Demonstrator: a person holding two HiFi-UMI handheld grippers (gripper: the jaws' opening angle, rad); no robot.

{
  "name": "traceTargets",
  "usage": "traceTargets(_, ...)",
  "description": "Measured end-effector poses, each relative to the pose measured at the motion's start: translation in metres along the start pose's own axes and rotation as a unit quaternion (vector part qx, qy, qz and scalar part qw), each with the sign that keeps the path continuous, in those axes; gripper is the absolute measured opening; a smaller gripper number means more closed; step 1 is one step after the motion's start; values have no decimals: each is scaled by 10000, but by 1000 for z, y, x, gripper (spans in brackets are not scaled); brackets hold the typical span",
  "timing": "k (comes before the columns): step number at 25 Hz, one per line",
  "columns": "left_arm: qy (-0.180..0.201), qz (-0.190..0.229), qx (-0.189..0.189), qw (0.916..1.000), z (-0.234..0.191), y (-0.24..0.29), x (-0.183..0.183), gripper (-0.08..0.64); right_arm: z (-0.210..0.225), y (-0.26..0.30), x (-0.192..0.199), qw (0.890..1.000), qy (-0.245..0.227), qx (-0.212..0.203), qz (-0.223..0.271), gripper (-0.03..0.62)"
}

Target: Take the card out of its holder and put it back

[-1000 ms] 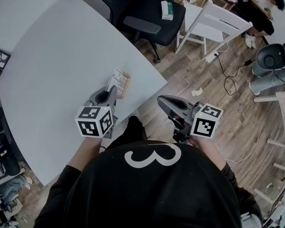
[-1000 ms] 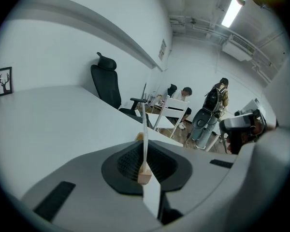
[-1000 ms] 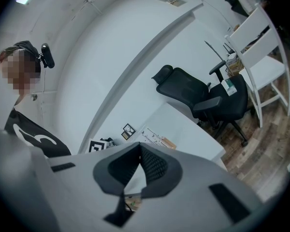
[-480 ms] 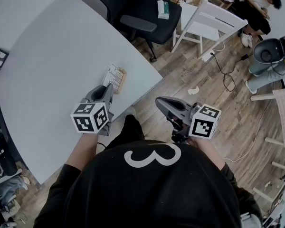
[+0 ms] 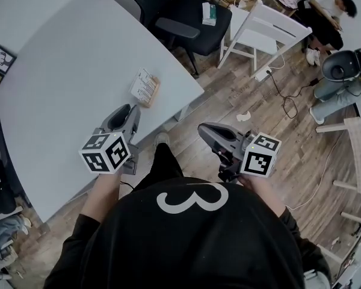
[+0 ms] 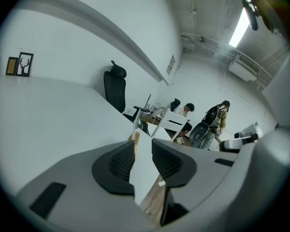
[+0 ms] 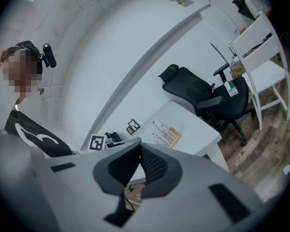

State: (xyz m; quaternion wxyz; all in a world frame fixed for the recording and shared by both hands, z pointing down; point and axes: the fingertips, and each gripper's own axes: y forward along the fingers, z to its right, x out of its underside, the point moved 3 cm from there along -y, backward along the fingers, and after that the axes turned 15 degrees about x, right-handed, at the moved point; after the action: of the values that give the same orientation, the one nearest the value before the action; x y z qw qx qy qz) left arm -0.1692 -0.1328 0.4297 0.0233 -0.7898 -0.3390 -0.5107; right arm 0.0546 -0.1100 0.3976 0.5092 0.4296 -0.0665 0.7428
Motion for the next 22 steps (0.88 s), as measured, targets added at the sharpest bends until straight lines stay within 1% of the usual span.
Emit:
traceTargets(4,-257,396,218,9986,24,-19,0,104,-6,-11,8,9999,-59,-81,-29,9)
traceTargets(7,-386,575,526,9962,43,-26,-4,104,-11,-14,8,9998,-125,-136,-49,9)
traceTargets(12,-396,885,1006,9902,82,-43,-9,103,-26,-26,13,9993,-263,-274,-50,9)
traceTargets(14,-334,875,1231,9880,104,-52,-5,99,-34,-37,18,9988,-339,-340,-10,9)
traceTargets(18,-154,729,1697,9827,142,-62,6,61,-45,-51,27,9981,-403,-454,51,9)
traceTargets(20,-94,754,1839,9800,154,-66,10,51,-49,-56,31,9978,-416,-504,66,9)
traceTargets(22,-77,796,1903,9785,164,-71,12,44,-53,-61,34,9975,-438,-546,81,9)
